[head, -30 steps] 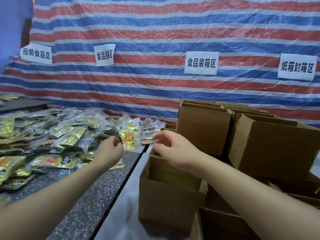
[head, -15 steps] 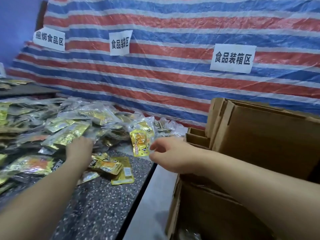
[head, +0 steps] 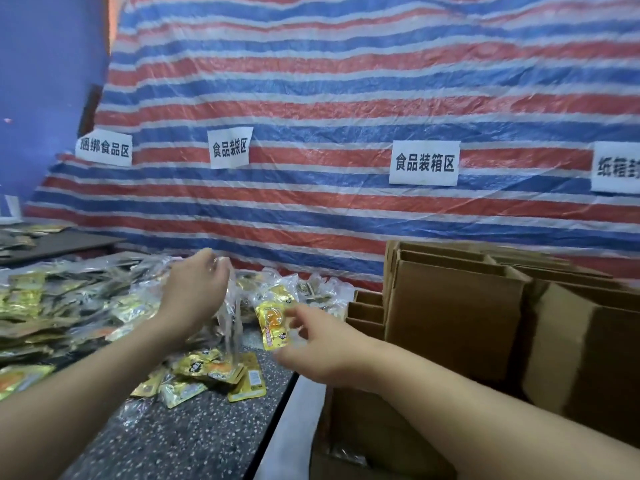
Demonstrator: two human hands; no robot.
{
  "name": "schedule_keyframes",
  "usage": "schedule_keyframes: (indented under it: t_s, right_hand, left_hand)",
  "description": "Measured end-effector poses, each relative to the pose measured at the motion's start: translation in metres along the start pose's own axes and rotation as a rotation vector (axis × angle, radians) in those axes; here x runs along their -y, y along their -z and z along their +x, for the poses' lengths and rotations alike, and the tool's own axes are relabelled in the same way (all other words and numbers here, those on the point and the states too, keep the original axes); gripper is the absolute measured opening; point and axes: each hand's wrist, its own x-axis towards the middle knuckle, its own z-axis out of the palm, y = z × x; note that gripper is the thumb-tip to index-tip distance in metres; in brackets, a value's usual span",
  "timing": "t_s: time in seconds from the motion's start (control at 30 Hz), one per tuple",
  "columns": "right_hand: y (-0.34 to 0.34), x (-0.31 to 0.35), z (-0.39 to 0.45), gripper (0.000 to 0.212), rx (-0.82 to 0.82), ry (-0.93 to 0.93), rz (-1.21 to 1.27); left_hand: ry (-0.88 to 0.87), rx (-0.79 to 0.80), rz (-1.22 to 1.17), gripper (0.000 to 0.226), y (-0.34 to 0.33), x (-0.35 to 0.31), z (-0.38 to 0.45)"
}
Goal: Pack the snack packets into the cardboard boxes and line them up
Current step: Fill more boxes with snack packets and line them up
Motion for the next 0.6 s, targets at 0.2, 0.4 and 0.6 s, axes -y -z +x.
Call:
schedule_keyframes:
  t_s: [0.2,0.4,0.6]
  right_hand:
    - [0.031,0.006,-0.078,0.127,0.001,0.047,0.21]
    - [0.056,-0.002,-0.147,0.136,-0.243,0.15,0.302]
    - [0.069,-0.02,-0.211,0.111,-0.42,0.152,0.308]
  left_hand:
    - [-0.019,0.184,-0.426,0.024,0.055,-0.135,-0.055]
    - [0.229,0.391,-0.856,0.027,0.067,-0.224,-0.101]
    - [0.483,0.673,-1.085,0.038,0.05,-0.279,-0.135]
